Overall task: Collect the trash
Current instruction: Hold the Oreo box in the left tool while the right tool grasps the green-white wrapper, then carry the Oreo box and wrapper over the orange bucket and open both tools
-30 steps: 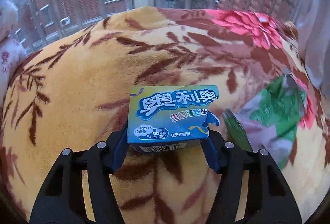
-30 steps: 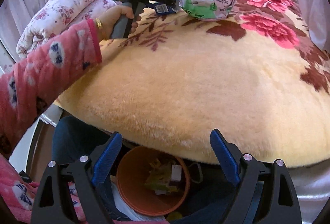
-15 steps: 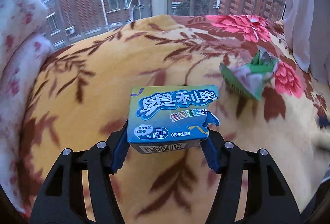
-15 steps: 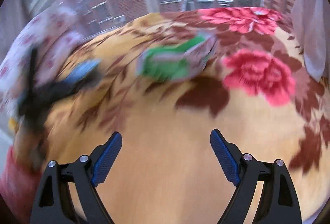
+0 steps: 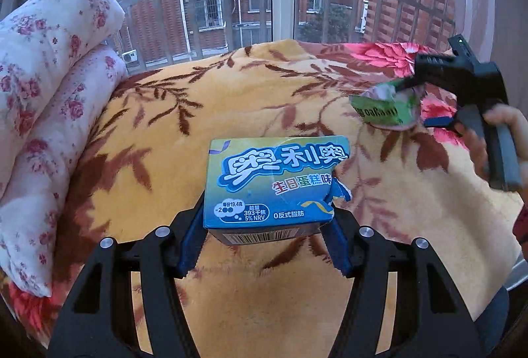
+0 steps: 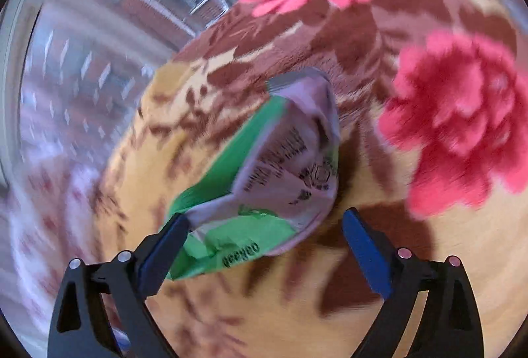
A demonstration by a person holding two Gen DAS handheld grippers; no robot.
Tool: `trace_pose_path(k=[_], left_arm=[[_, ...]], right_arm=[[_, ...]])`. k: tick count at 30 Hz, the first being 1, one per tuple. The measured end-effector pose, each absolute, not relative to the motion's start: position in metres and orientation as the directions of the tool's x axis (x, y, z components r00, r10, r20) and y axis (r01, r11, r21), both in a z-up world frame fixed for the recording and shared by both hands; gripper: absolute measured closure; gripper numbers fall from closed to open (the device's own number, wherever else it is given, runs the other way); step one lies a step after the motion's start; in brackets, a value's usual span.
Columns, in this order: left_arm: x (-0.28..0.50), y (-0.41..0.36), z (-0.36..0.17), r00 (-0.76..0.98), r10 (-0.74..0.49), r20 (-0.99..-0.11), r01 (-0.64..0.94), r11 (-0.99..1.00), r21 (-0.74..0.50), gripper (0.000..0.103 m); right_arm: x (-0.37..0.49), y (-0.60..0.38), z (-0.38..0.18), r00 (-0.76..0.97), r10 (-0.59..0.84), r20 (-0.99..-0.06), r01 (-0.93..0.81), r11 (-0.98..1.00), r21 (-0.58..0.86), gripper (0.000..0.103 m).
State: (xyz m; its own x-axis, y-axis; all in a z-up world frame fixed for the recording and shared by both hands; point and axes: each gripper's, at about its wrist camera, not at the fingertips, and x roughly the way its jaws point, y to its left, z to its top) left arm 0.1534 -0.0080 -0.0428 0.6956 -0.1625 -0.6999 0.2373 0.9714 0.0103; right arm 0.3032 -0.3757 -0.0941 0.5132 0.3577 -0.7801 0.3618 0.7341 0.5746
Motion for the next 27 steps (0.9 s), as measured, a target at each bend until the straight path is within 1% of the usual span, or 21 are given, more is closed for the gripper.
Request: trace_pose_path(k=[2,6,7,8,9,10,11,13,14,15,16,19,21,27], left_arm=[[0.152,-0.006,-0.043,0.692,-0.168,-0.702,0.236,0.972,0.001,0.043],[0.15,-0.003,-0.043,0.692,-0.169,-0.702,0.238,0.971,0.001,0.043],[0.149,-0.003,-0.042,0.694,-0.169,-0.7,0.237,0.972,0.001,0.043],[0.149,-0.002,-0.041,0.695,-0.169,-0.699,0.236,0.972,-0.001,0.043],[0.148,-0.001,-0.041,0.695,-0.17,-0.699,0.236,0.972,-0.001,0.043],[0.148,0.0,-0.041,0.695,-0.168,-0.699,0.234,0.972,0.0,0.043],[0.147,0.0,-0.041,0.695,-0.168,-0.699,0.234,0.972,0.0,0.043],[0.146,0.001,-0.041,0.695,-0.167,-0.699,0.233,0.972,0.0,0.043],[0.145,0.001,-0.041,0.694,-0.167,-0.7,0.233,0.972,-0.001,0.043],[0.145,0.002,-0.041,0.693,-0.168,-0.701,0.233,0.972,-0.002,0.043],[0.144,0.001,-0.042,0.691,-0.168,-0.703,0.233,0.972,-0.003,0.043],[0.139,0.0,-0.041,0.689,-0.172,-0.704,0.238,0.971,-0.005,0.043],[0.135,-0.001,-0.04,0.686,-0.177,-0.706,0.244,0.97,-0.006,0.043],[0.114,-0.003,-0.035,0.677,-0.194,-0.71,0.257,0.966,-0.019,0.043]], right_arm=[[0.306,-0.377,-0.095,0.531,0.377,-0.759,0.399,0.679,0.616,0.01],[0.317,-0.375,-0.1,0.51,0.357,-0.783,0.45,0.665,0.596,0.009],[0.32,-0.375,-0.105,0.495,0.355,-0.793,0.469,0.66,0.588,0.012],[0.322,-0.375,-0.108,0.483,0.346,-0.804,0.485,0.66,0.575,0.019],[0.323,-0.375,-0.111,0.468,0.326,-0.821,0.502,0.667,0.551,0.021],[0.324,-0.374,-0.113,0.457,0.307,-0.835,0.506,0.682,0.528,0.034],[0.324,-0.372,-0.111,0.438,0.256,-0.862,0.508,0.721,0.472,0.055],[0.321,-0.374,-0.11,0.437,0.226,-0.87,0.5,0.743,0.444,0.072],[0.318,-0.374,-0.11,0.437,0.221,-0.872,0.493,0.752,0.437,0.082],[0.315,-0.373,-0.108,0.437,0.212,-0.874,0.478,0.768,0.426,0.086],[0.314,-0.372,-0.107,0.438,0.21,-0.874,0.464,0.78,0.42,0.087],[0.301,-0.359,-0.091,0.447,0.133,-0.884,0.383,0.865,0.324,0.087],[0.29,-0.35,-0.082,0.461,0.112,-0.88,0.333,0.898,0.289,0.087],[0.236,-0.326,-0.046,0.505,0.128,-0.854,0.142,0.963,0.229,0.087]])
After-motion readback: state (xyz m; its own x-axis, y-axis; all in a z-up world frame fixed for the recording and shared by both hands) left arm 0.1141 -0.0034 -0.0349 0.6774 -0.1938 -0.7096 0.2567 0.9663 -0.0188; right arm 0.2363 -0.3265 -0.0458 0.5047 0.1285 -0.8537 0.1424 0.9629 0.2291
